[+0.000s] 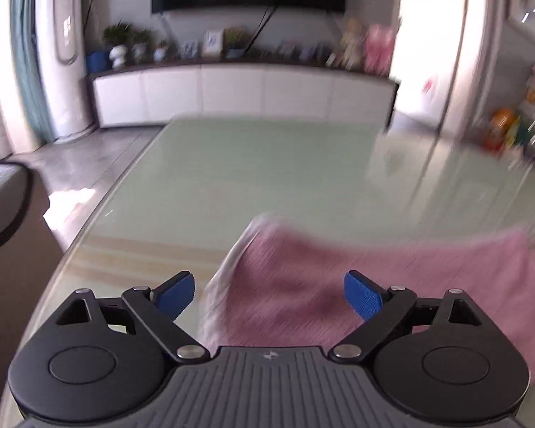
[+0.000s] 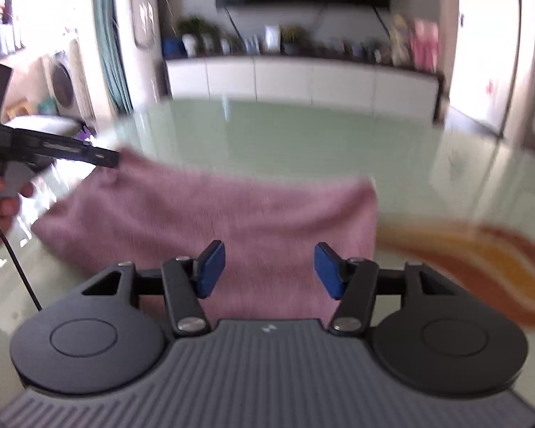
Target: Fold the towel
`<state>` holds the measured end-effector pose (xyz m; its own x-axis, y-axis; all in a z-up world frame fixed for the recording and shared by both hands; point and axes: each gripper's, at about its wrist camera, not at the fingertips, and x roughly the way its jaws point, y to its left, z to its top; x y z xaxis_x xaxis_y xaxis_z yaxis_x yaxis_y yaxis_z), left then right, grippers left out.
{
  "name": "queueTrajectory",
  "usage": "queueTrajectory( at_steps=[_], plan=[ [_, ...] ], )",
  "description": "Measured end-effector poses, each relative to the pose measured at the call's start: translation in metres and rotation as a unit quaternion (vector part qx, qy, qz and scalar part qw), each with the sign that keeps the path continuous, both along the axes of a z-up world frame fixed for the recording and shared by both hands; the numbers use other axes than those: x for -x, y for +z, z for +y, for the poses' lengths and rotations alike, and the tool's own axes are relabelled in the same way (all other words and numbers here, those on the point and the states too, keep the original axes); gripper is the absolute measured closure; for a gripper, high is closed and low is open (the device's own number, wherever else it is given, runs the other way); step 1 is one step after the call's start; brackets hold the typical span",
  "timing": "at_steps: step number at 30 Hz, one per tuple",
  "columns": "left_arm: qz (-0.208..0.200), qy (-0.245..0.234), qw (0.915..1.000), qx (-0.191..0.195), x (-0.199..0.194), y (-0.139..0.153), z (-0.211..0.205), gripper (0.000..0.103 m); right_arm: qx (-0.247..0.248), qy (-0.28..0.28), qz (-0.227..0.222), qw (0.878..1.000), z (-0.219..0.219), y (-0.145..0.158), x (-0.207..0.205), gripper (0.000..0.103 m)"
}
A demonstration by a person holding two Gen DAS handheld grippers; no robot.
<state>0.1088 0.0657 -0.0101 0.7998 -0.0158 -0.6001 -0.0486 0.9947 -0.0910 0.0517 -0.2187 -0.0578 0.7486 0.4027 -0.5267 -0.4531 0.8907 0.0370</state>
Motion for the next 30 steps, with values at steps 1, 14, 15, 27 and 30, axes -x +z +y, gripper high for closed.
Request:
queueTrajectory(
  at_steps=[1, 14, 15, 27, 30],
  plan=[
    [-0.005, -0.015, 0.9999, 0.004, -0.006, 0.002, -0.009, 0.007, -0.008, 0.002, 0.008, 1.0, 0.004, -0.001, -0.011, 0.046],
    [0.055, 0.022, 0.9954, -0.075, -0.046, -0.046, -0.001, 0.002, 0.023, -0.004, 0.035, 0.999, 0.01, -0.025, -0.049, 0.045],
    [0.054, 0.035, 0.9954, -0.072, -0.047, -0.043, 0.01, 0.003, 0.025, -0.008, 0.033, 0.999, 0.009, -0.025, -0.05, 0.045],
    [0.027, -0.018, 0.9994, -0.013, -0.039, -0.035, 0.057, 0.006, 0.008, -0.025, 0.031, 0.999, -0.002, -0.025, -0.056, 0.043],
    [0.026, -0.044, 0.9986, -0.012, -0.044, -0.039, 0.058, 0.016, 0.013, -0.022, 0.029, 0.999, -0.002, -0.027, -0.051, 0.042]
  ],
)
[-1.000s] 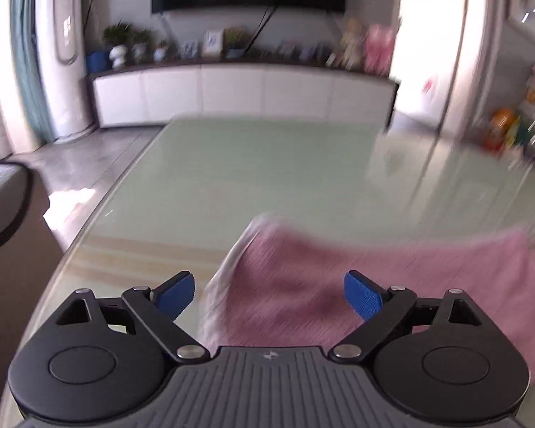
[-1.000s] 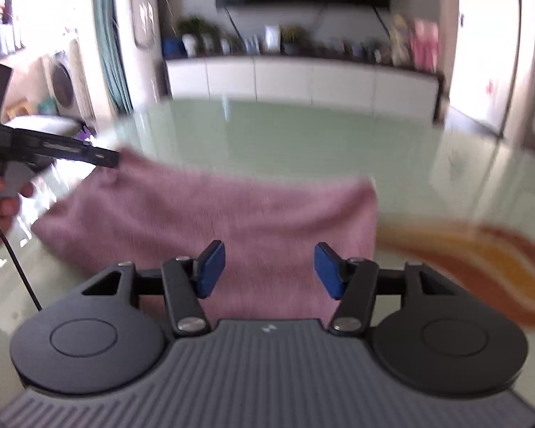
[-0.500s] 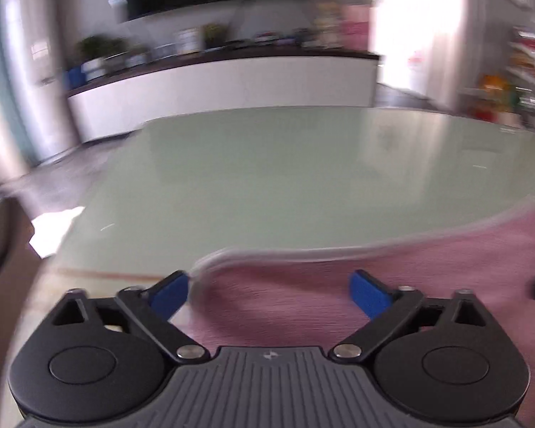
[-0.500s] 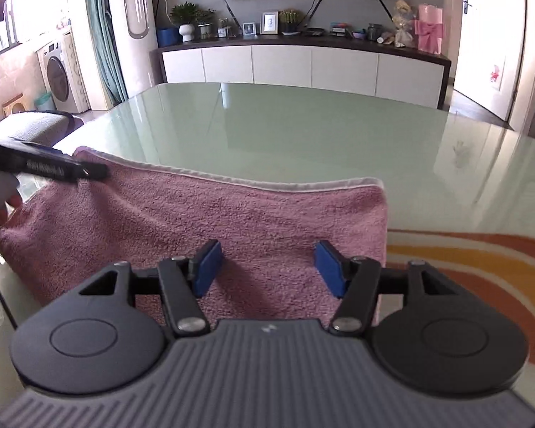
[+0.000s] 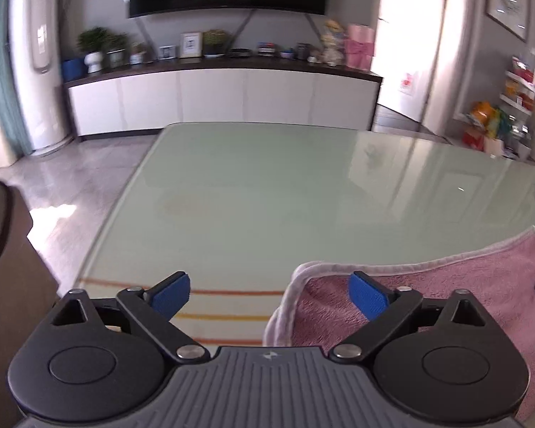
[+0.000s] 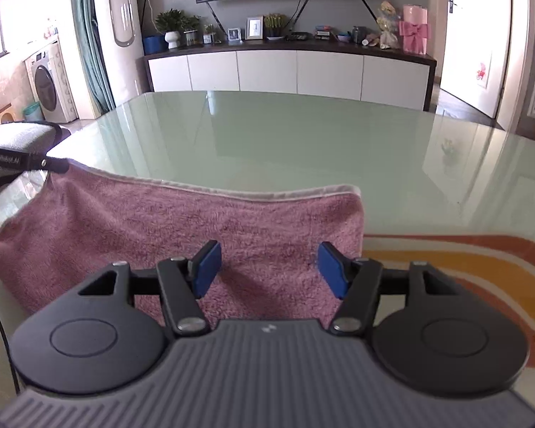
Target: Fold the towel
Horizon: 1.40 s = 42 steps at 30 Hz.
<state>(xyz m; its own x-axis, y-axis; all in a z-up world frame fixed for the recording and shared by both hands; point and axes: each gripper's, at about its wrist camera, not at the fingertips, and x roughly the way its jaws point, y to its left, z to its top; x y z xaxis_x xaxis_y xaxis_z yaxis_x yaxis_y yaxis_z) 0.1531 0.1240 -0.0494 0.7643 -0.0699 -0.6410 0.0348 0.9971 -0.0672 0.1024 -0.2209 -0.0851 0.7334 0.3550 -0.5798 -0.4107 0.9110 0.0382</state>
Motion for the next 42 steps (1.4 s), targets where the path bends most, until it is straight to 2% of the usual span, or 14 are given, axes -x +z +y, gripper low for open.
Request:
queueTrajectory(
  at_steps=[1, 3, 5, 13, 15, 18, 22, 27, 30, 33, 36, 42],
  plan=[
    [0.002, -0.008, 1.0, 0.001, -0.002, -0.001, 0.001, 0.027, 0.001, 0.001, -0.001, 1.0, 0.0, 0.0, 0.001, 0.042],
    [0.011, -0.016, 0.9997, 0.011, -0.003, -0.003, 0.009, 0.041, 0.001, 0.002, 0.0, 1.0, -0.001, -0.001, 0.001, 0.042],
    [0.018, -0.03, 0.9986, 0.04, -0.003, -0.005, 0.019, 0.048, 0.0, 0.004, 0.002, 1.0, -0.002, -0.001, 0.0, 0.041],
    [0.025, -0.062, 0.9933, 0.095, 0.001, -0.011, 0.041, 0.049, 0.005, 0.012, 0.0, 1.0, -0.003, -0.004, 0.004, 0.039],
    [0.02, -0.087, 0.9897, 0.112, 0.003, -0.013, 0.043, 0.05, 0.004, 0.012, 0.001, 1.0, -0.004, -0.004, 0.004, 0.039],
    [0.009, -0.113, 0.9843, 0.135, 0.006, -0.014, 0.046, 0.043, 0.005, 0.013, 0.0, 1.0, -0.004, -0.005, 0.005, 0.039],
    [0.008, -0.104, 0.9852, 0.136, -0.001, -0.018, 0.051, 0.043, 0.006, 0.013, -0.001, 1.0, -0.004, -0.005, 0.007, 0.039],
    [0.017, -0.135, 0.9795, 0.149, -0.011, -0.027, 0.054, 0.046, 0.008, 0.014, 0.0, 1.0, -0.004, -0.005, 0.007, 0.038],
    [0.032, -0.175, 0.9753, 0.131, -0.015, -0.031, 0.047, 0.053, 0.01, 0.017, 0.004, 1.0, -0.004, -0.003, 0.005, 0.038],
    [0.041, -0.223, 0.9685, 0.102, -0.016, -0.03, 0.039, 0.054, 0.012, 0.02, 0.008, 1.0, -0.005, -0.002, 0.004, 0.038],
    [0.054, -0.27, 0.959, 0.067, -0.02, -0.024, 0.033, 0.054, 0.014, 0.024, 0.009, 1.0, -0.006, -0.002, 0.004, 0.038],
    [0.113, -0.331, 0.9368, 0.019, -0.039, -0.006, 0.029, 0.056, 0.022, 0.031, 0.011, 0.999, -0.004, -0.001, 0.004, 0.037]
  ],
)
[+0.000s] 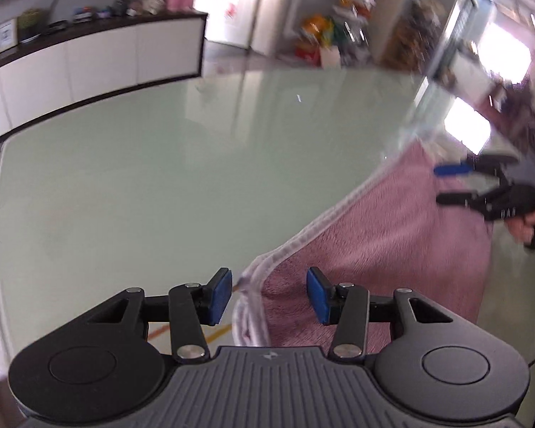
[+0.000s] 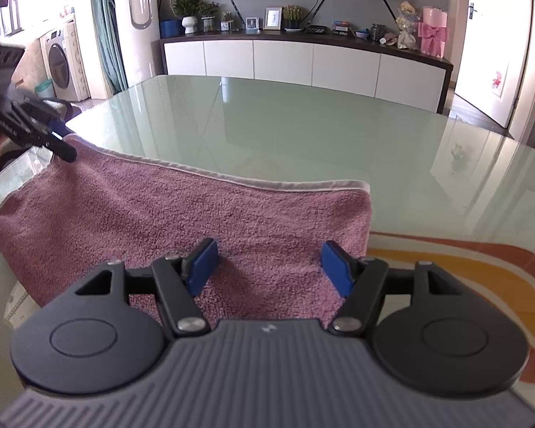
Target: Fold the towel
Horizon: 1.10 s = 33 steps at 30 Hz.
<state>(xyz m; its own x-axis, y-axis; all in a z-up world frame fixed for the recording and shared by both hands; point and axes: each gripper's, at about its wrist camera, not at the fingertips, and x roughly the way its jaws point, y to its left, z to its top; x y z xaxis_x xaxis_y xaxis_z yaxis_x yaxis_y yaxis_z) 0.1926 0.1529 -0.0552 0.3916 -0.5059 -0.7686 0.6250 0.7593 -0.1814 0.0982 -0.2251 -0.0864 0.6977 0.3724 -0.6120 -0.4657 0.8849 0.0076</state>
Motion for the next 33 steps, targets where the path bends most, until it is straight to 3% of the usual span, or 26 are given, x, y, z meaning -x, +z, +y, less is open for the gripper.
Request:
queueTrajectory(
  at_steps=[5, 7, 10, 16, 20, 25, 28, 33],
  plan=[
    [0.007, -0.025, 0.9996, -0.013, -0.004, 0.014, -0.004, 0.064, 0.001, 0.003, 0.001, 1.0, 0.0, 0.0, 0.0, 0.037],
    [0.007, -0.028, 0.999, -0.035, -0.004, 0.015, -0.007, 0.08, 0.001, 0.004, 0.002, 1.0, -0.001, 0.0, 0.0, 0.037],
    [0.009, -0.036, 0.9983, -0.045, -0.001, 0.018, -0.006, 0.091, 0.002, 0.006, 0.003, 1.0, -0.002, 0.0, -0.001, 0.037],
    [-0.012, -0.042, 0.9958, -0.08, 0.004, 0.035, -0.013, 0.094, 0.001, 0.009, 0.005, 1.0, -0.004, -0.001, -0.003, 0.036],
    [-0.051, -0.052, 0.9923, -0.1, 0.016, 0.074, -0.023, 0.095, 0.001, 0.012, 0.006, 1.0, -0.006, -0.002, -0.004, 0.036],
    [-0.056, -0.073, 0.9854, -0.144, 0.032, 0.109, -0.041, 0.095, 0.001, 0.016, 0.008, 1.0, -0.007, -0.001, -0.005, 0.036],
    [-0.032, -0.044, 0.9826, -0.178, 0.015, 0.098, -0.04, 0.095, 0.003, 0.015, 0.006, 1.0, -0.007, -0.001, -0.004, 0.036],
    [0.029, 0.009, 0.9671, -0.253, -0.03, 0.027, -0.037, 0.098, 0.002, 0.005, -0.001, 1.0, -0.01, 0.005, -0.002, 0.036]
  ],
)
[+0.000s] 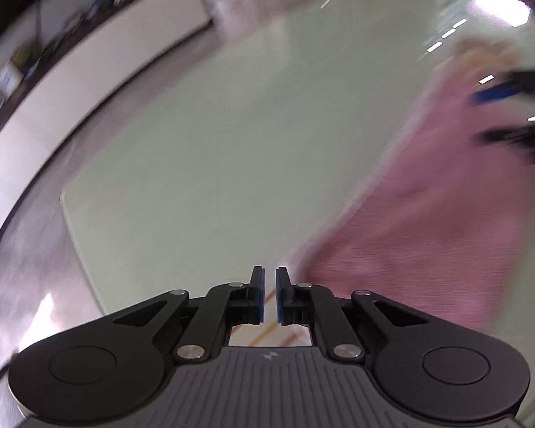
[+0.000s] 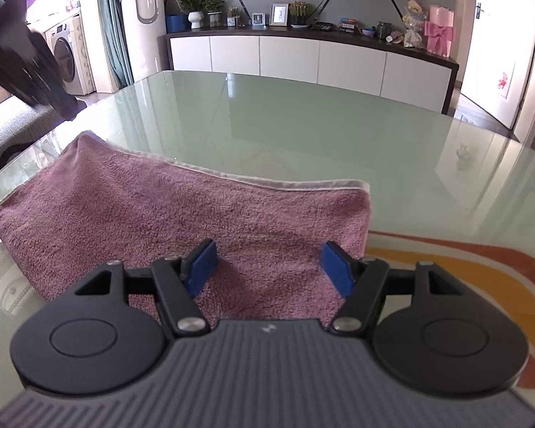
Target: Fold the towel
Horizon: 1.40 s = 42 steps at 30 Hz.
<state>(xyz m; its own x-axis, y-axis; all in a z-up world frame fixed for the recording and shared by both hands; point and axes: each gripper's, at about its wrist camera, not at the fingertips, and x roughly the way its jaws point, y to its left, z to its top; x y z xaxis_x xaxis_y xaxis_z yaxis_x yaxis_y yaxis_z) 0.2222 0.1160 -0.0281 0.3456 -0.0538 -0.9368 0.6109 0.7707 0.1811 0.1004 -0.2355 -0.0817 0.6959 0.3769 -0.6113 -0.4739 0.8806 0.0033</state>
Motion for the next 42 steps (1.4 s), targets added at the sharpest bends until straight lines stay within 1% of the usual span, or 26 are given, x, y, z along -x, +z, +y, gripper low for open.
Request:
queueTrajectory(
  at_steps=[1, 3, 6, 8, 9, 10, 11, 12, 14, 16, 17, 18, 20, 23, 25, 26, 28, 30, 31, 32, 34, 35, 37, 38, 40, 42],
  plan=[
    [0.002, 0.0, 1.0, 0.005, 0.0, -0.006, -0.001, 0.098, -0.005, -0.004, -0.001, 1.0, -0.003, 0.002, 0.0, 0.037],
    [-0.007, -0.003, 0.9994, 0.035, 0.005, -0.003, 0.002, 0.098, -0.023, -0.016, -0.001, 1.0, -0.017, 0.008, -0.005, 0.037],
    [-0.035, -0.002, 0.998, 0.052, 0.013, 0.01, 0.013, 0.088, -0.037, -0.038, -0.001, 0.999, -0.031, 0.012, -0.021, 0.038],
    [-0.044, 0.002, 0.9945, 0.095, 0.016, 0.021, 0.025, 0.088, -0.05, -0.046, 0.005, 0.998, -0.04, 0.013, -0.038, 0.041],
    [-0.046, 0.004, 0.9918, 0.12, 0.017, 0.025, 0.03, 0.083, -0.061, -0.044, 0.012, 0.997, -0.042, 0.013, -0.044, 0.042],
    [-0.042, 0.004, 0.9885, 0.145, 0.017, 0.028, 0.035, 0.079, -0.076, -0.035, 0.025, 0.996, -0.044, 0.012, -0.054, 0.048],
    [-0.038, 0.005, 0.9867, 0.158, 0.017, 0.028, 0.037, 0.078, -0.082, -0.029, 0.03, 0.996, -0.044, 0.012, -0.058, 0.052],
    [-0.03, 0.004, 0.9864, 0.162, 0.015, 0.025, 0.039, 0.078, -0.083, -0.027, 0.029, 0.996, -0.044, 0.012, -0.06, 0.053],
    [-0.024, 0.003, 0.988, 0.153, 0.013, 0.018, 0.04, 0.078, -0.081, -0.024, 0.027, 0.996, -0.043, 0.011, -0.063, 0.06],
    [-0.011, 0.001, 0.9897, 0.143, 0.011, 0.009, 0.043, 0.078, -0.075, -0.029, 0.028, 0.996, -0.044, 0.009, -0.066, 0.062],
    [-0.009, 0.001, 0.9894, 0.145, 0.011, 0.007, 0.046, 0.078, -0.078, -0.032, 0.031, 0.996, -0.046, 0.007, -0.068, 0.066],
    [-0.007, 0.0, 0.9888, 0.149, 0.011, 0.005, 0.049, 0.078, -0.079, -0.033, 0.034, 0.996, -0.047, 0.006, -0.07, 0.068],
    [-0.006, -0.006, 0.9876, 0.157, 0.014, 0.004, 0.05, 0.078, -0.083, -0.033, 0.038, 0.995, -0.048, 0.005, -0.071, 0.068],
    [-0.018, -0.009, 0.9849, 0.172, 0.017, 0.012, 0.055, 0.075, -0.094, -0.035, 0.04, 0.994, -0.05, 0.004, -0.069, 0.068],
    [-0.017, -0.009, 0.979, 0.203, 0.019, 0.022, 0.056, 0.068, -0.102, -0.035, 0.045, 0.993, -0.052, 0.003, -0.069, 0.068],
    [-0.012, -0.012, 0.9776, 0.21, 0.02, 0.022, 0.056, 0.066, -0.105, -0.034, 0.049, 0.993, -0.052, 0.002, -0.07, 0.068],
    [-0.008, -0.028, 0.9788, 0.203, 0.024, 0.022, 0.051, 0.064, -0.107, -0.037, 0.052, 0.992, -0.053, 0.001, -0.069, 0.068],
    [-0.027, -0.033, 0.9804, 0.192, 0.03, 0.028, 0.047, 0.064, -0.106, -0.043, 0.046, 0.992, -0.054, 0.002, -0.068, 0.068],
    [-0.038, -0.031, 0.979, 0.198, 0.033, 0.036, 0.049, 0.064, -0.106, -0.045, 0.043, 0.992, -0.055, 0.003, -0.067, 0.068],
    [-0.051, -0.028, 0.977, 0.205, 0.036, 0.043, 0.051, 0.064, -0.104, -0.046, 0.036, 0.993, -0.055, 0.005, -0.065, 0.068],
    [-0.072, -0.029, 0.9689, 0.235, 0.045, 0.059, 0.054, 0.064, -0.095, -0.044, 0.02, 0.994, -0.052, 0.01, -0.06, 0.068],
    [-0.076, -0.032, 0.9652, 0.248, 0.049, 0.063, 0.051, 0.064, -0.095, -0.03, 0.017, 0.995, -0.049, 0.012, -0.056, 0.068],
    [-0.068, -0.064, 0.9563, 0.277, 0.066, 0.068, 0.036, 0.055, -0.099, 0.014, 0.021, 0.995, -0.039, 0.015, -0.047, 0.067],
    [-0.063, -0.078, 0.9554, 0.278, 0.073, 0.065, 0.028, 0.053, -0.094, 0.039, 0.02, 0.995, -0.031, 0.015, -0.04, 0.067],
    [-0.051, -0.097, 0.9576, 0.267, 0.08, 0.046, 0.007, 0.052, -0.079, 0.081, 0.015, 0.993, -0.016, 0.013, -0.028, 0.066],
    [-0.047, -0.09, 0.9612, 0.256, 0.078, 0.024, -0.008, 0.052, -0.065, 0.093, 0.016, 0.993, -0.007, 0.007, -0.023, 0.066]
  ],
)
